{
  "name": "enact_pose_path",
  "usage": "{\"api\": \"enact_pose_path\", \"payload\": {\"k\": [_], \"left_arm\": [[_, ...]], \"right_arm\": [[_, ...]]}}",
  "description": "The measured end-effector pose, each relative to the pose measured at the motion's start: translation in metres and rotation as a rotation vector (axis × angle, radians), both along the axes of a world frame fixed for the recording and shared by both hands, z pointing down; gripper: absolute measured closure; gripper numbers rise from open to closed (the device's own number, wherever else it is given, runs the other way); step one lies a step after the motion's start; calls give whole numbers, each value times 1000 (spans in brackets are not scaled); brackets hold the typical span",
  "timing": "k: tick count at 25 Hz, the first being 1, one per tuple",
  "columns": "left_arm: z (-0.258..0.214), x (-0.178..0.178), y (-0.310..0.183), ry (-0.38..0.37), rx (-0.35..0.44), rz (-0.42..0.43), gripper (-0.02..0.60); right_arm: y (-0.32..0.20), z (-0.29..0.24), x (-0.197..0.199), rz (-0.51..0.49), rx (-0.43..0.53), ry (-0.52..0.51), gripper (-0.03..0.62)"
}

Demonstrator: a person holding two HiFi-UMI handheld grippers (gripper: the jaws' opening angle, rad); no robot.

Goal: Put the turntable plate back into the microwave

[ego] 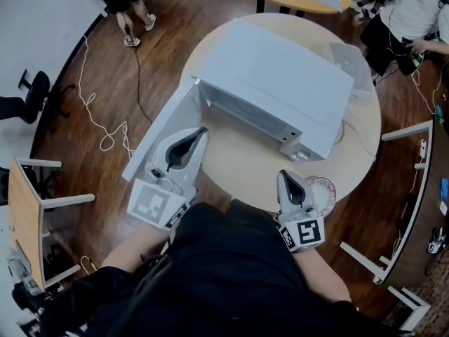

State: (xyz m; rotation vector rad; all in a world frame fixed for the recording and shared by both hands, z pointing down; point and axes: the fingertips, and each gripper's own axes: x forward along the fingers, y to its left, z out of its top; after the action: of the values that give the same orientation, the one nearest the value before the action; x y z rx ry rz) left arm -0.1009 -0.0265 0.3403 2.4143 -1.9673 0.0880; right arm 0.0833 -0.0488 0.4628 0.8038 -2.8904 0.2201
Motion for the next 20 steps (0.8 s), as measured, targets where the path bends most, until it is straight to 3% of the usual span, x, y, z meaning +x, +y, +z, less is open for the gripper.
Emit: {"api": "enact_pose_path", "payload": {"k": [7,14,20], "left_arm": [[3,-2,-17,-51,-23,59,577],[6,-17,-38,14,-28,120,577],[0,-21,-69,17,8,269,577]], "right_arm": [[-3,7,-10,6,-29,11,592],[-19,4,-18,99,-4,15,592],[-29,-15,-12,282,54,12,592]]}}
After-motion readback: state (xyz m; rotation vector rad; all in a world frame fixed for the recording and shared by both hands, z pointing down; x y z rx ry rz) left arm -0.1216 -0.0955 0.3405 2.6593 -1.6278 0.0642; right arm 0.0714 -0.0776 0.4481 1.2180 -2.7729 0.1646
